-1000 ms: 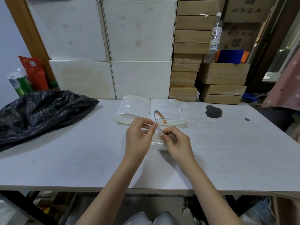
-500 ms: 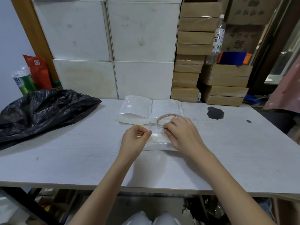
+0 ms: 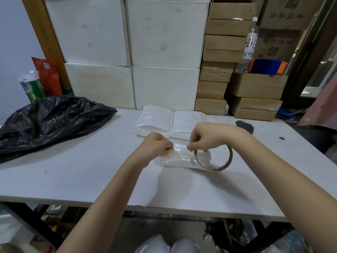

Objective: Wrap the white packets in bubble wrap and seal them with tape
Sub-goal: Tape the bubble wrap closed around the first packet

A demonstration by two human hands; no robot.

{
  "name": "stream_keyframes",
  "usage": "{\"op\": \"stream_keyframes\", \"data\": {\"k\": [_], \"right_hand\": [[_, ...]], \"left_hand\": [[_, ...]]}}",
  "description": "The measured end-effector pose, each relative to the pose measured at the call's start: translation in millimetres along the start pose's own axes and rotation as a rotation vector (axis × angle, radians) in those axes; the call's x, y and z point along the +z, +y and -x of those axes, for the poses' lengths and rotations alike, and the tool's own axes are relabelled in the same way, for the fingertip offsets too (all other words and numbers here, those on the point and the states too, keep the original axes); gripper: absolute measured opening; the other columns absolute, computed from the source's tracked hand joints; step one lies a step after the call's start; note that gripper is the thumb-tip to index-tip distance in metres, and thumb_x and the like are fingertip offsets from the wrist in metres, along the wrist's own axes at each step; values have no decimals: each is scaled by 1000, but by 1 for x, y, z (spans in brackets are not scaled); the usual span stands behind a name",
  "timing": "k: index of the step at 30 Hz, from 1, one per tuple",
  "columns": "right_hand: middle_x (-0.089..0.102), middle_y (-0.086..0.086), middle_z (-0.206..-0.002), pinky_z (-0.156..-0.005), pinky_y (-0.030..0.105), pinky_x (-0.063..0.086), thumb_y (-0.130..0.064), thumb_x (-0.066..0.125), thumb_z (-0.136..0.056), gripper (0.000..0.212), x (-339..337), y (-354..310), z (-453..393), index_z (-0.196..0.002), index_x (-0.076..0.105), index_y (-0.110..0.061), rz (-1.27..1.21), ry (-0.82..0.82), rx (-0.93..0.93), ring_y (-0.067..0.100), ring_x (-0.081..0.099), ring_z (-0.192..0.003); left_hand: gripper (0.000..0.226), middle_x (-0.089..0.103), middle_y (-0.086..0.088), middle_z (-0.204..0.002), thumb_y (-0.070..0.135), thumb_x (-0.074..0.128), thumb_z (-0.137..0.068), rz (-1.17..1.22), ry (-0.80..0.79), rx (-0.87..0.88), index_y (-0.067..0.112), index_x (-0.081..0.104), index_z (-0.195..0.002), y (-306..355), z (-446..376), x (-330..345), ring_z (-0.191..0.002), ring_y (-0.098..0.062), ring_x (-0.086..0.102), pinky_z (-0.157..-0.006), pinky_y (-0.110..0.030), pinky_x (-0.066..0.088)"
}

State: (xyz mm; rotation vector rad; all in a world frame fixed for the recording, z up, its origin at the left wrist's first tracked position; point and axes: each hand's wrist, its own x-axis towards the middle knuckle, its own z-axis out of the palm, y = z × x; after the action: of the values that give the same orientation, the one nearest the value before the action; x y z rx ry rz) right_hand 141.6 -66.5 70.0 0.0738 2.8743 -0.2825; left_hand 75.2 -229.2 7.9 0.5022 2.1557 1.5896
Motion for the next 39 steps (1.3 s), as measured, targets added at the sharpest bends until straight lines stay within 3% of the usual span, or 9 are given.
{"op": "stream_keyframes", "data": {"k": [2, 6, 9, 13, 20, 29, 33, 39], "right_hand": [[65, -7, -69, -62, 23, 42, -36, 59, -87, 22, 5, 0, -7, -88, 72, -19, -14, -63, 28, 6, 55, -66], [69, -3, -88, -75, 27, 45, -39, 61, -86, 23, 14, 1, -21, -88, 71, -18, -12, -74, 59, 14, 59, -82], [66, -9, -77, -77, 27, 44, -44, 59, -86, 29, 15, 1, -25, -86, 71, -17, -9, -127, 80, 12, 57, -81], [63, -13, -69, -82, 28, 43, -55, 54, -85, 40, 11, -1, -27, -69, 67, -21, 27, -173, 88, 7, 55, -75], [58, -13, -61, -59, 22, 35, -57, 55, -84, 45, 15, -5, -29, -57, 58, -22, 56, -132, 87, 5, 49, -61], [57, -8, -63, -57, 25, 35, -58, 59, -81, 43, 21, -8, -31, -65, 59, -18, 75, -111, 112, 12, 50, -64], [56, -5, -66, -57, 26, 35, -56, 60, -81, 42, 22, -9, -30, -74, 60, -14, 63, -103, 109, 16, 51, -68], [55, -5, -67, -55, 25, 34, -56, 61, -80, 42, 24, -11, -29, -78, 59, -14, 80, -94, 115, 16, 50, -69]], "left_hand": [[16, 64, -16, -90, 6, 60, -86, 8, -15, -27, 2, 59, -71, 3, 0, -3, -90, -22, 63, -84, -26, 53], [12, 68, -17, -94, 7, 62, -83, 0, -15, -34, -4, 66, -85, 6, 2, -8, -88, -19, 64, -81, -24, 55], [12, 70, -18, -96, 9, 66, -80, -28, 1, -19, -2, 69, -83, 4, 4, -12, -86, -17, 63, -83, -27, 53], [9, 64, -1, -80, 12, 69, -79, -102, 105, -33, 3, 70, -79, 0, 6, -23, -78, -8, 54, -70, -19, 42], [18, 61, -5, -80, 12, 71, -78, -56, 96, -156, -2, 69, -90, -12, 7, -27, -71, -11, 56, -65, -20, 50], [14, 56, -7, -63, 6, 72, -77, -19, 135, -152, -5, 70, -84, -18, 8, -25, -57, -12, 53, -52, -10, 51], [6, 60, -6, -64, 6, 72, -77, 2, 141, -104, 3, 69, -72, -22, 9, -24, -57, -11, 56, -52, -8, 51], [9, 62, -9, -64, 3, 71, -77, 19, 140, -69, 2, 65, -70, -23, 9, -22, -54, -10, 59, -54, -10, 53]]}}
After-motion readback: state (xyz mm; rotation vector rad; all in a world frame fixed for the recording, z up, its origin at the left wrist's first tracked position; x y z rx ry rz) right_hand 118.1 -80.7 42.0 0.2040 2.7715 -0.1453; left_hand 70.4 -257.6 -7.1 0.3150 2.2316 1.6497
